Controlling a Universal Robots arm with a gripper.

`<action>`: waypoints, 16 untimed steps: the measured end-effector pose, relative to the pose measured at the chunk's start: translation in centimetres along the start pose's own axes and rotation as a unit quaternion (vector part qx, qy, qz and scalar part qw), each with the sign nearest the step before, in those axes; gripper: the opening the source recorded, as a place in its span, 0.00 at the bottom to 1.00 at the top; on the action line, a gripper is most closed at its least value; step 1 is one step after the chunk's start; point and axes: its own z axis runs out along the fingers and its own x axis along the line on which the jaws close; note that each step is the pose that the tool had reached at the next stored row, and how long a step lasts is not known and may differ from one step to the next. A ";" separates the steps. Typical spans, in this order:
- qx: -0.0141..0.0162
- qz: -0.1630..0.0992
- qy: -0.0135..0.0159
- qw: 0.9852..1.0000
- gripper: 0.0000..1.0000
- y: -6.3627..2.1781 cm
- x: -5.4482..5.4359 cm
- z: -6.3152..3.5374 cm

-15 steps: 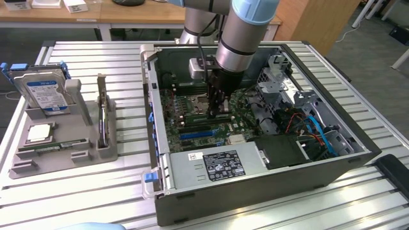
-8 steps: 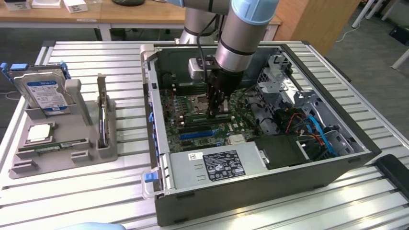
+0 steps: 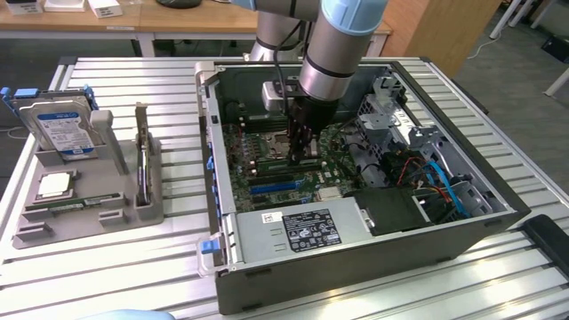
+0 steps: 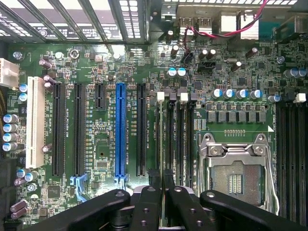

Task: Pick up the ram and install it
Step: 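Insert the ram into the slot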

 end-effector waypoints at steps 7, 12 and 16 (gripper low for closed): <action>0.000 0.000 0.000 1.000 0.13 -0.01 0.0 0.14; 0.000 0.000 0.002 1.000 0.13 -0.03 0.0 0.32; 0.000 0.000 0.002 1.000 0.13 -0.03 0.0 0.38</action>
